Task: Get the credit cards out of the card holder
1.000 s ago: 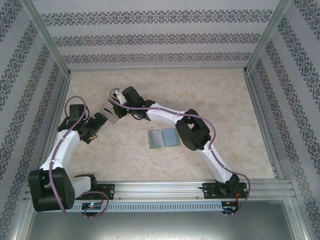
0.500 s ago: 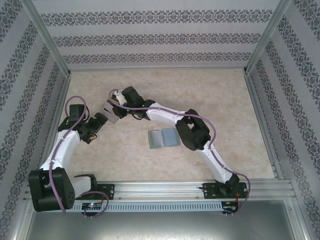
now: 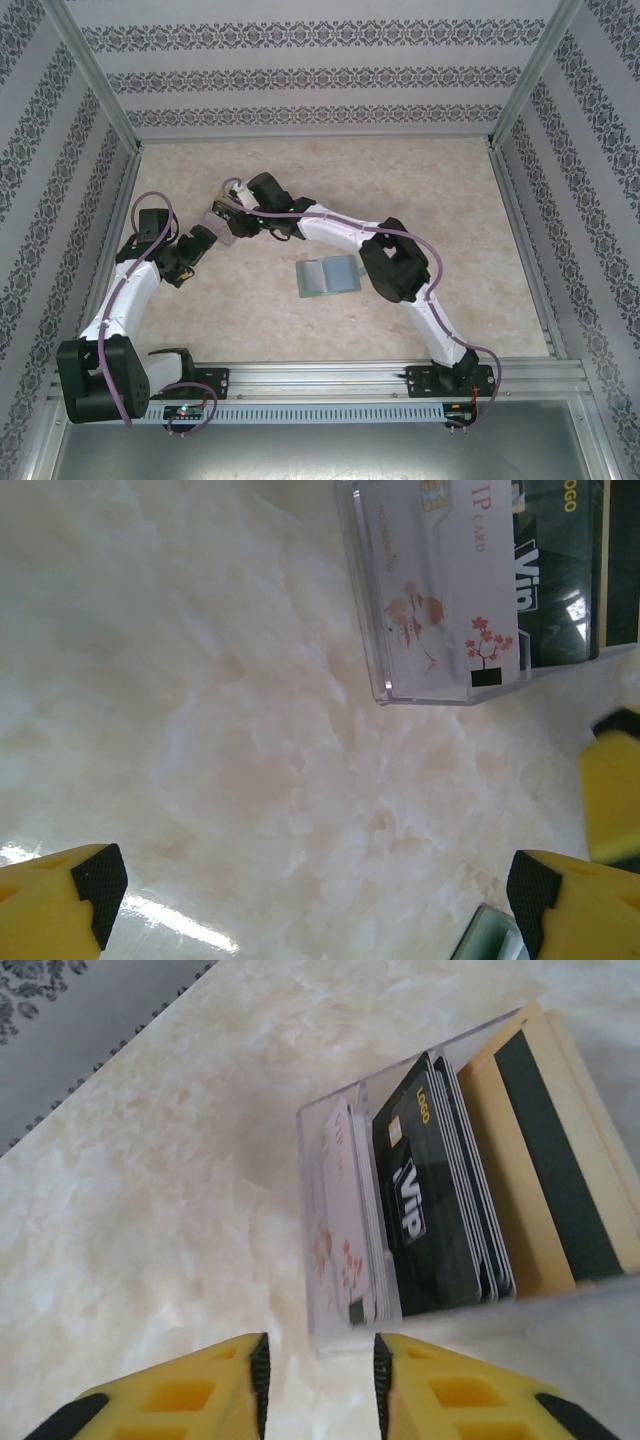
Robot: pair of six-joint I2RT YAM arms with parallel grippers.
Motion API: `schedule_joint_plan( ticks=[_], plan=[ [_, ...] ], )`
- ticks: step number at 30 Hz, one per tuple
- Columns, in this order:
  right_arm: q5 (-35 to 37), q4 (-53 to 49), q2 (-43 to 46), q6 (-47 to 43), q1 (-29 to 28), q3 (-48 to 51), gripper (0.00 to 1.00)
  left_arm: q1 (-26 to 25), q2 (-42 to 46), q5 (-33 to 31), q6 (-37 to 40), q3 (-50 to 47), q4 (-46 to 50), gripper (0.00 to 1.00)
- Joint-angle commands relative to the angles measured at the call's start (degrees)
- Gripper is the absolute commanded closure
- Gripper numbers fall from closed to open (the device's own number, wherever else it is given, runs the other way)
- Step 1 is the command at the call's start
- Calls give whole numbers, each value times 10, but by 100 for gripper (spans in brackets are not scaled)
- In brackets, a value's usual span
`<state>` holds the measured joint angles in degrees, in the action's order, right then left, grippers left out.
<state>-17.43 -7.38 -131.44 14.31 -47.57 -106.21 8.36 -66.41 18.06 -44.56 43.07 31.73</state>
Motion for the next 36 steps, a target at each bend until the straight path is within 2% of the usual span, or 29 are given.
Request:
schedule_joint_plan(
  ticks=[1,7,13,16,19,24,31,36],
  plan=[
    [0,7,114,56,15,61,56,6,8,25,23,0,6,0],
    [10,2,267,161,61,263,44,-9,21,57,25,-13,-9,5],
    [72,-76,431,182,112,460,34,-69,30,48,19,-17,-6,12],
    [100,-137,484,187,130,520,33,-108,27,39,4,-13,-15,16],
    [101,-204,495,184,136,539,36,-156,15,24,-11,-3,-31,21],
    [78,-194,482,194,134,564,41,-242,-43,13,-29,33,-60,33],
    [61,-186,416,180,123,526,54,-347,-141,28,-57,80,-124,55],
    [81,-190,381,178,117,509,54,-398,-223,42,-69,117,-163,66]
  ],
)
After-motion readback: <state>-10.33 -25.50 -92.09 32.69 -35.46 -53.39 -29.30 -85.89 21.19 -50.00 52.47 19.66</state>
